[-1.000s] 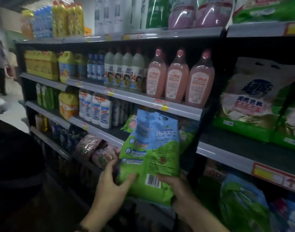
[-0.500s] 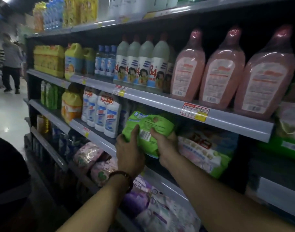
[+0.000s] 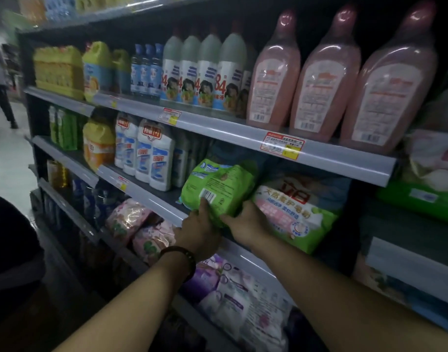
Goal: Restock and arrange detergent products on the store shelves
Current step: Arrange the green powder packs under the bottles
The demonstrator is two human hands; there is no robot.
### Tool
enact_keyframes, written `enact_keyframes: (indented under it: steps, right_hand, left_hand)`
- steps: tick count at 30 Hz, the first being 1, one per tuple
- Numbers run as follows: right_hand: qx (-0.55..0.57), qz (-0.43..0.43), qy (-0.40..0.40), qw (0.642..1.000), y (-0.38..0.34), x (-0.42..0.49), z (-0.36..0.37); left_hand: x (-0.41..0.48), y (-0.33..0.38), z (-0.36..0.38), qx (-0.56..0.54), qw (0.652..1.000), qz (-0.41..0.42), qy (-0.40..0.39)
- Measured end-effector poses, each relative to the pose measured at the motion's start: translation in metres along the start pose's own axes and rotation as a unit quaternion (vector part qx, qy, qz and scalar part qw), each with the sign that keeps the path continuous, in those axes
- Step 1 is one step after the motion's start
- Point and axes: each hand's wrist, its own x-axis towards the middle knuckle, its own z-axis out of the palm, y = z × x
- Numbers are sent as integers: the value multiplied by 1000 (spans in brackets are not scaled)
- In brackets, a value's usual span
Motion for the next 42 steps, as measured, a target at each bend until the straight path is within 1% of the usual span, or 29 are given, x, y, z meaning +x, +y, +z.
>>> enact_keyframes:
  steps: [2, 4, 6, 8, 10, 12, 15, 17, 21, 26, 28, 30, 32, 35, 38, 40, 42]
  right_hand:
    - [-12, -11, -17, 1000, 2, -23, -15]
    - [-48, -25, -23, 998, 7, -48, -34]
    - [-62, -38, -13, 997, 15, -77, -54]
    - [-47, -38, 1, 998, 30, -108, -74]
    - [-25, -24, 3, 999, 56, -140, -91]
    - [-24, -16, 19, 999, 90, -173, -109]
    - [-14, 1, 42, 999, 143, -219, -137]
    - [-13, 44, 55, 997, 178, -247, -161]
    - [-11, 109, 103, 989, 238, -296, -204]
    - [-12, 168, 119, 978, 284, -338, -247]
    - [-5, 188, 118, 975, 299, -344, -256]
    - [14, 209, 116, 971, 311, -347, -262]
    - [35, 226, 119, 966, 324, -345, -263]
    - [75, 250, 127, 957, 340, -336, -258]
    - [90, 258, 127, 954, 356, -326, -253]
    - [94, 266, 123, 951, 360, -320, -252]
    - [115, 274, 127, 946, 366, -313, -249]
  left_hand:
    - [-23, 10, -1, 8, 1000, 30, -6]
    - [-50, 24, 0, 5, 997, 79, 6]
    - [-78, 38, 8, -55, 991, 122, 6]
    - [-110, 52, 23, -114, 982, 150, -20]
    - [-145, 69, 38, -156, 974, 156, -50]
    - [-180, 89, 55, -175, 969, 159, -74]
    - [-226, 117, 82, -168, 965, 173, -108]
    - [-248, 133, 102, -138, 965, 184, -127]
    - [-283, 161, 133, -121, 966, 173, -149]
    - [-298, 191, 163, -98, 969, 157, -163]
    - [-294, 200, 174, -111, 970, 143, -162]
    - [-287, 206, 186, -162, 968, 101, -165]
    - [-277, 206, 206, -226, 955, 43, -185]
    - [-250, 189, 255, -292, 937, -8, -194]
    - [-239, 188, 280, -306, 931, -61, -188]
    - [-245, 203, 270, -300, 934, -75, -177]
    - [-239, 202, 277, -277, 943, -77, -170]
